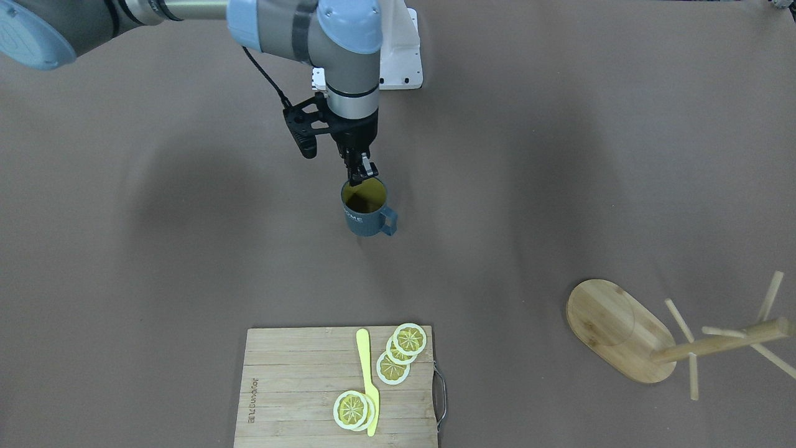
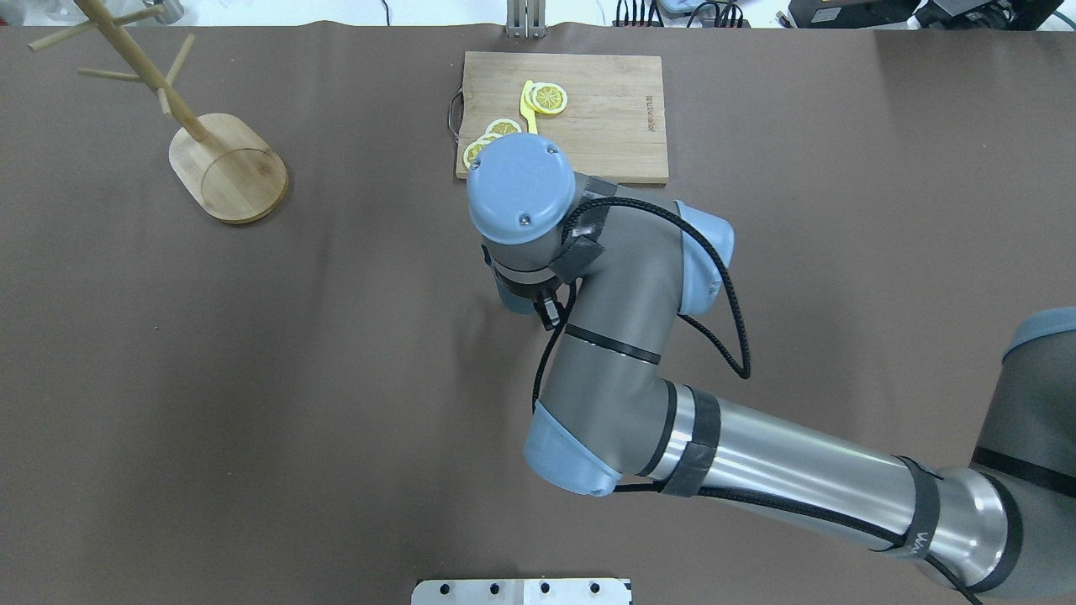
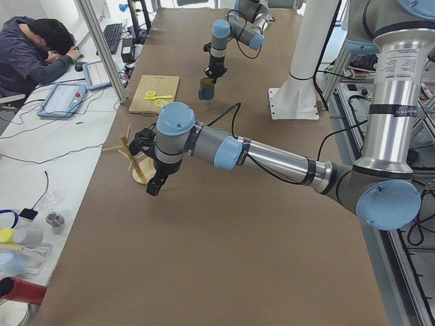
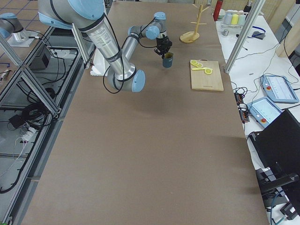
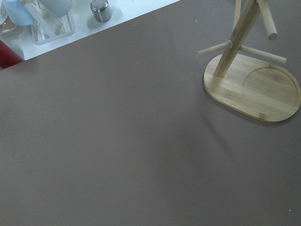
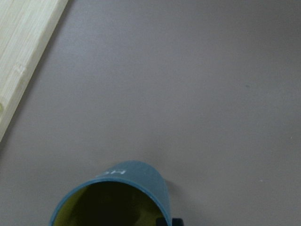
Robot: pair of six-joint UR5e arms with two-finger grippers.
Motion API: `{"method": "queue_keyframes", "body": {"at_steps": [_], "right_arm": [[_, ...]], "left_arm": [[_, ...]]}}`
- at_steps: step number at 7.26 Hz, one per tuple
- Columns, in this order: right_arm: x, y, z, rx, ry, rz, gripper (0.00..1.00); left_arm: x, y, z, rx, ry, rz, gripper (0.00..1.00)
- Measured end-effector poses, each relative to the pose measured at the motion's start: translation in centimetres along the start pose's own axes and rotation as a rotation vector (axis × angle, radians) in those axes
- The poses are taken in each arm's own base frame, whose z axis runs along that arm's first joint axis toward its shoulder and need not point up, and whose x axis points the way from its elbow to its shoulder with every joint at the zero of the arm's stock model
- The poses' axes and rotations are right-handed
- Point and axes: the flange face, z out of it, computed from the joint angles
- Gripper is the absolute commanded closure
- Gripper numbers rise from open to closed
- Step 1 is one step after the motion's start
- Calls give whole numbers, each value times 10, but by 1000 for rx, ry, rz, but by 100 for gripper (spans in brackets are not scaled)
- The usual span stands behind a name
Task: Hang cup on storage rack
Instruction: 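Carry the blue mug with the right gripper and set it down mid-table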
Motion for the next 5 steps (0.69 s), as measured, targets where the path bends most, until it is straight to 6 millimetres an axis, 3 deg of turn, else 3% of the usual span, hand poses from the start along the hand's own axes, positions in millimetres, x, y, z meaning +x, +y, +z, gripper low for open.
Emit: {"method": "queue_keyframes", "body": {"at_steps": [1, 3, 4, 5], "right_arm": [[-5, 9, 8, 14, 13, 28, 100], [-3, 6, 23, 34, 33, 33, 97], [0, 3, 28, 37, 37, 28, 71], [1, 2, 30, 38, 39, 16, 1]], "left_arm": [[0, 0, 0, -1, 1, -1, 1], [0, 0, 0, -1, 1, -1, 1], [0, -1, 0, 0, 1, -1, 1], [0, -1, 0, 0, 1, -2, 1]]}}
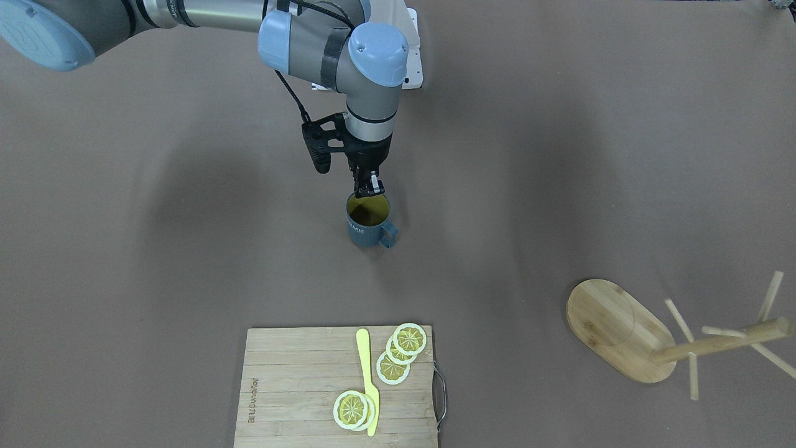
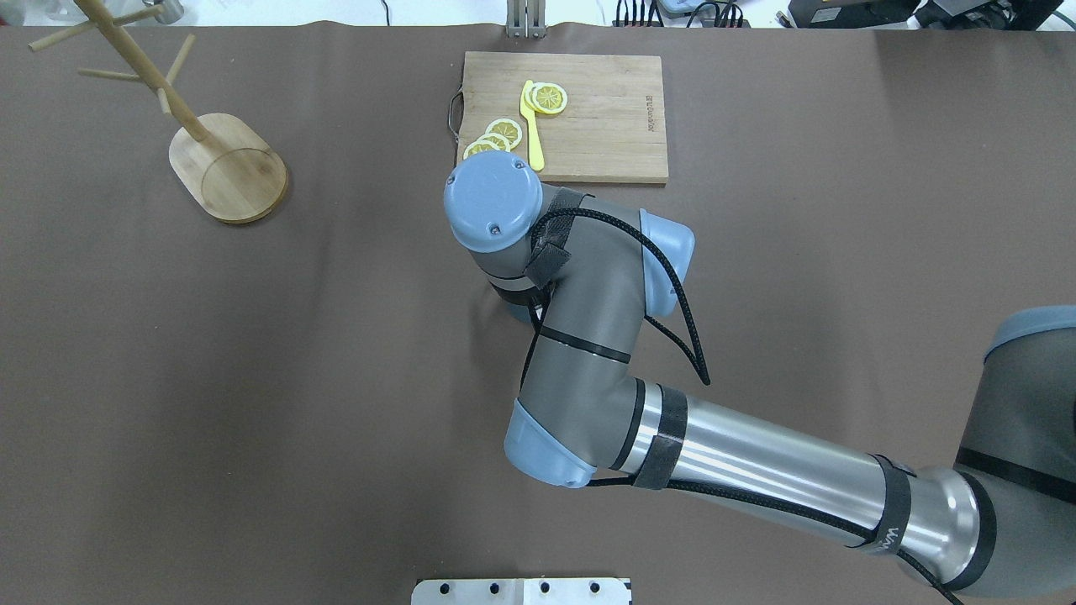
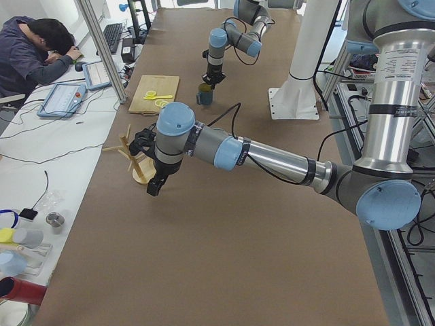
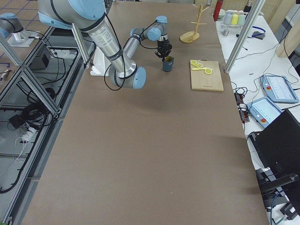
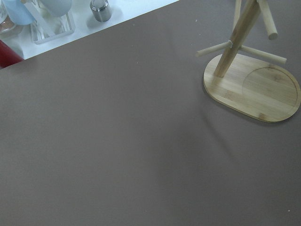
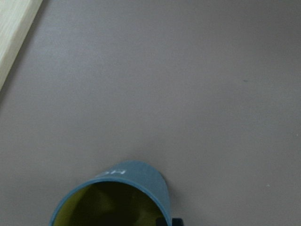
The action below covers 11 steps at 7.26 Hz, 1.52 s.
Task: Hang cup on storage rack
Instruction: 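Carry the blue mug with the right gripper and set it down mid-table, then open the right gripper and withdraw the right arm from the mug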
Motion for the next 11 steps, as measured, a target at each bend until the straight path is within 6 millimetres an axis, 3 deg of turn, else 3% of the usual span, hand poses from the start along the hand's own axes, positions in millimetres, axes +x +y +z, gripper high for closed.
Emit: {"method": "queue_keyframes", "body": {"at_steps": [2, 4, 5, 8, 11], "right_arm": [[0, -3, -5, -5, -9, -50, 0], [-3, -34, -24, -15, -46, -132, 0], [-2, -68, -32, -10, -69, -184, 0], [-10, -195, -41, 7, -59, -391, 0], [3, -347, -43, -17, -6, -665, 0]], "left_arm": [[0, -1, 0, 1, 0, 0, 1], [0, -1, 0, 1, 0, 1, 1], [1, -1, -1, 3, 0, 3, 1], [5, -3, -5, 14, 1, 16, 1], [20, -11, -16, 108, -1, 34, 1]]}}
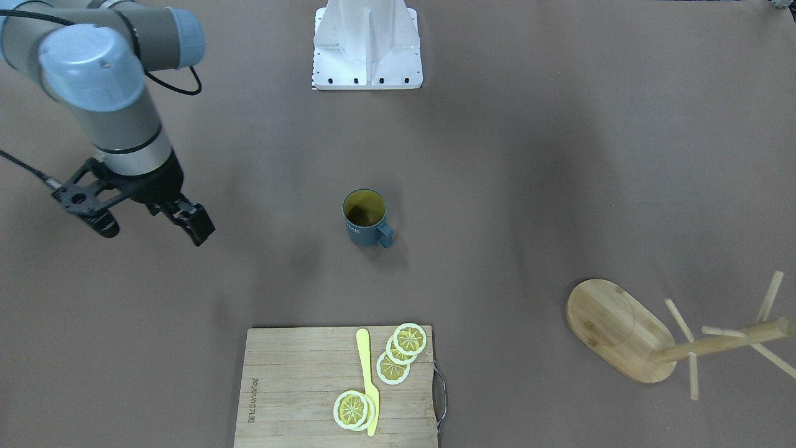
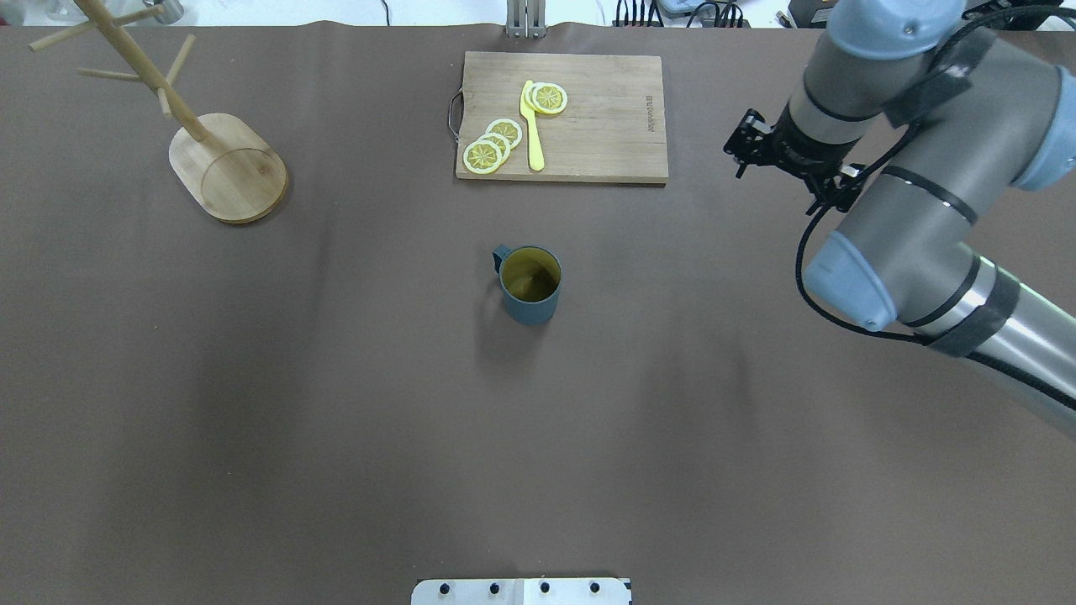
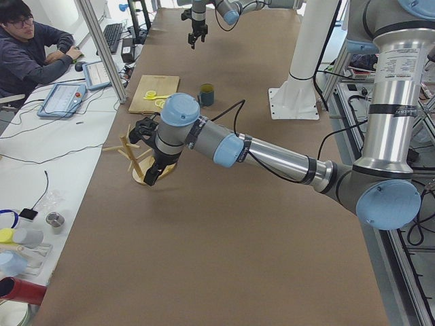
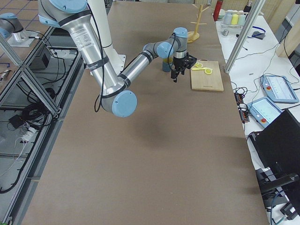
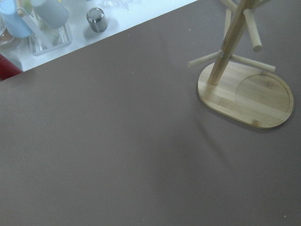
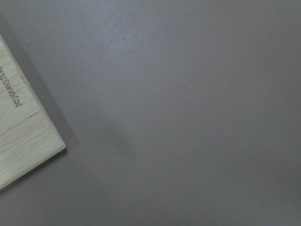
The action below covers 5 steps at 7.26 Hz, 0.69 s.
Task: Hang cup on storage rack
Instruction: 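Open the right gripper and withdraw the right arm from the mug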
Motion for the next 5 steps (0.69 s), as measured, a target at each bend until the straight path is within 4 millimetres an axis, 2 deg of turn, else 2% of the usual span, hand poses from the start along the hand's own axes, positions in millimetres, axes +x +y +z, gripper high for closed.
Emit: {"method": "queue_keyframes", "body": {"at_steps": [1, 2, 5], "right_arm": [[42, -36, -2, -10, 14, -91, 0], [86, -67, -1, -20, 33, -173, 0], [241, -135, 18, -30, 53, -365, 0]], "left_arm": [[16, -3, 5, 34, 23, 45, 1], [41, -10, 13, 48, 69, 92, 1], [128, -17, 36, 99, 224, 91, 1]]}}
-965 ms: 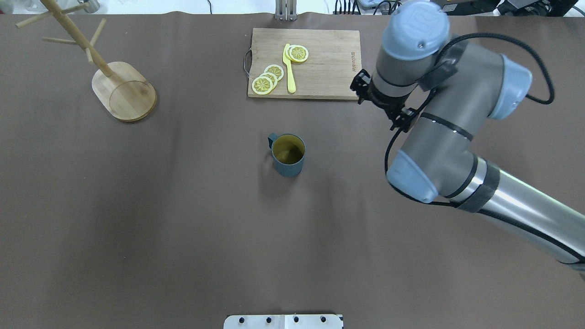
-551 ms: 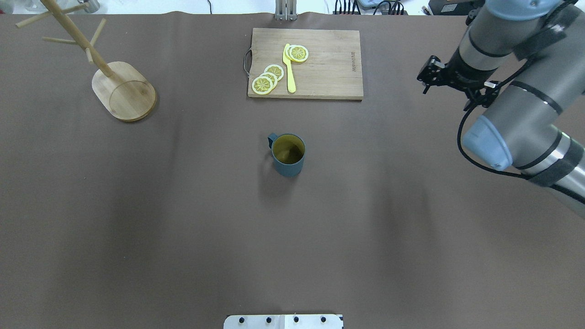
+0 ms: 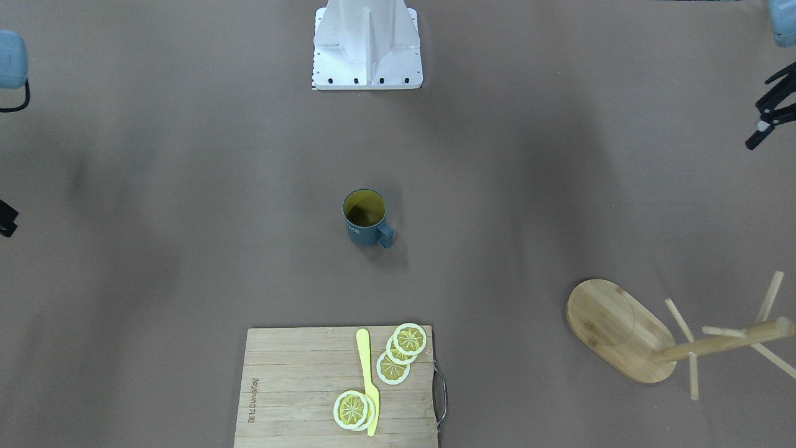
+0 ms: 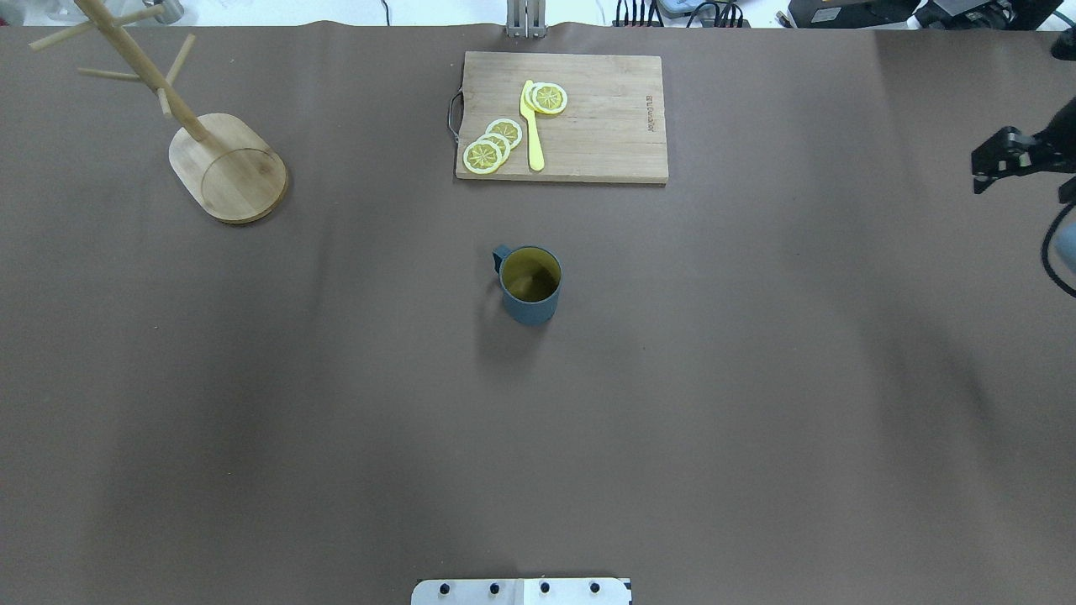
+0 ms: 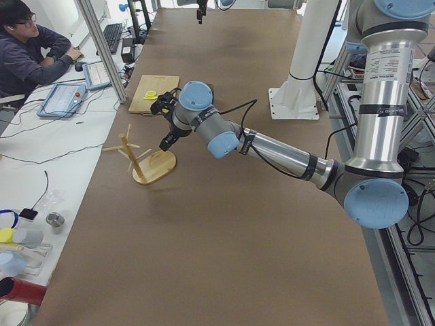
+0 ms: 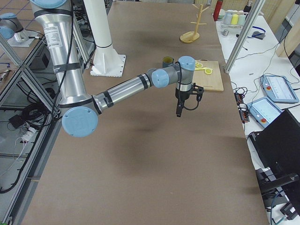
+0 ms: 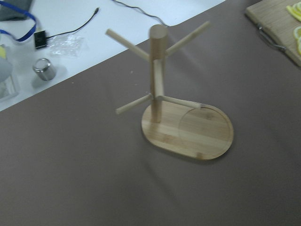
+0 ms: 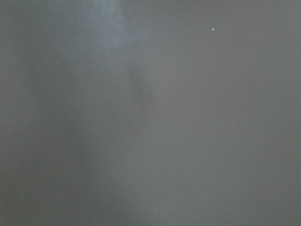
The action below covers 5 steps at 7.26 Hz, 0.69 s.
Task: Hang cup on storage rack
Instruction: 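Open the right gripper and withdraw the right arm from the mug, then move the left gripper toward the blue mug's handle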
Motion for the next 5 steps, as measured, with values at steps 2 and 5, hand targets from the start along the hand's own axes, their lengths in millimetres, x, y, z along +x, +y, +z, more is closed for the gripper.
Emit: {"method": "queue_keyframes", "body": {"at_steps": [2, 5], "right_arm": [[113, -2, 14, -28, -40, -88, 0], [256, 24, 40, -72, -69, -133, 0]], "left_arm": [[35, 2, 34, -22, 76, 15, 1], [84, -2, 87, -59, 114, 54, 1]]}}
